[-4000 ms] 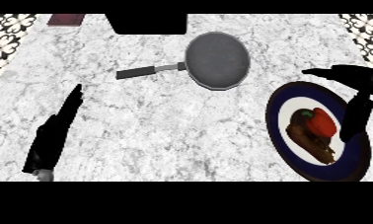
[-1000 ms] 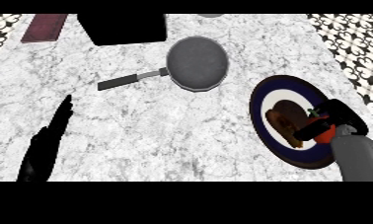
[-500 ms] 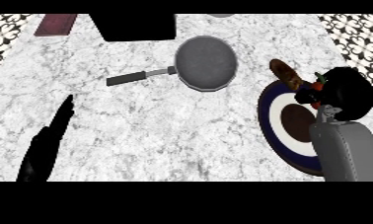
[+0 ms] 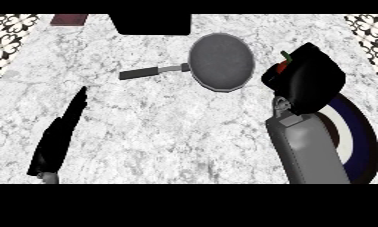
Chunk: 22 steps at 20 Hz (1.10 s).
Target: Pick the bell pepper from the plate and place it in the pan
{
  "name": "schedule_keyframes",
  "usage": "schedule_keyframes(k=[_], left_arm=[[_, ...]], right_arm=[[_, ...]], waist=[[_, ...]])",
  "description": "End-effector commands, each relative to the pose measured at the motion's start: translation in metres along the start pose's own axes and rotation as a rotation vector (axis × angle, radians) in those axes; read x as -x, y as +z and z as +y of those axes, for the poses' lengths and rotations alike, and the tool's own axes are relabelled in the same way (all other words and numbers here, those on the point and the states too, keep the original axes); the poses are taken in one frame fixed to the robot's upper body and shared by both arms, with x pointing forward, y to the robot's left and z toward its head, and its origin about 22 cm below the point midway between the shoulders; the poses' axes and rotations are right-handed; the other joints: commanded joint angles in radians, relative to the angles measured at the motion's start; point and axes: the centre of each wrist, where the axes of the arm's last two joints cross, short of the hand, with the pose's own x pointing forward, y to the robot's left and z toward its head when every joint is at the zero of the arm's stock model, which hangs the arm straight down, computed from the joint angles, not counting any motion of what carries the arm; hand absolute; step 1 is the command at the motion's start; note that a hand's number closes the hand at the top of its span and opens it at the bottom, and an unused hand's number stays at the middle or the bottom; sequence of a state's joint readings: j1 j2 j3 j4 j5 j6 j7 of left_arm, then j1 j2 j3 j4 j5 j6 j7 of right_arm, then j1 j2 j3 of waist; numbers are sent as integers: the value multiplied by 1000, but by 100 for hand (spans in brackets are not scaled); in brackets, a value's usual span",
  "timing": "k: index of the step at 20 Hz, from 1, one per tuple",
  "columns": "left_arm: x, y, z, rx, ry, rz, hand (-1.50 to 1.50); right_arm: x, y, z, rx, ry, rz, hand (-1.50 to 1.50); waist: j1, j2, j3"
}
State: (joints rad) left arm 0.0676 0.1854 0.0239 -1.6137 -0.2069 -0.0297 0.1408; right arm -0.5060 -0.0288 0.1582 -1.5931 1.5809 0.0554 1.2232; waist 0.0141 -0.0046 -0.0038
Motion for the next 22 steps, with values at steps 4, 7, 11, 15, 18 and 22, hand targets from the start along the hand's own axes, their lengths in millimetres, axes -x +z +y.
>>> schedule_keyframes(k=[4, 7, 11, 15, 18, 22], left_arm=[[-3, -3, -9, 26, -8, -26, 0], [-11, -14, -10, 22, 13, -40, 0], [-16, -18, -14, 24, 4, -52, 0], [-9, -13, -22, 51, -14, -61, 0], [-14, -16, -6, 31, -9, -50, 0], [-19, -16, -14, 63, -1, -74, 0]], right_arm=[[-35, -11, 14, -28, -113, 260, 150], [-31, -36, 29, -68, -187, 274, 150], [-37, -52, 51, -132, -174, 287, 150], [-26, -55, 94, -223, -103, 315, 150], [-42, -65, 100, -362, -44, 250, 150], [-21, -83, 100, -412, -376, 500, -150]], waist=[[37, 16, 5], [39, 26, 6], [45, 29, 6], [63, 36, 6], [56, 31, 6], [82, 41, 11]])
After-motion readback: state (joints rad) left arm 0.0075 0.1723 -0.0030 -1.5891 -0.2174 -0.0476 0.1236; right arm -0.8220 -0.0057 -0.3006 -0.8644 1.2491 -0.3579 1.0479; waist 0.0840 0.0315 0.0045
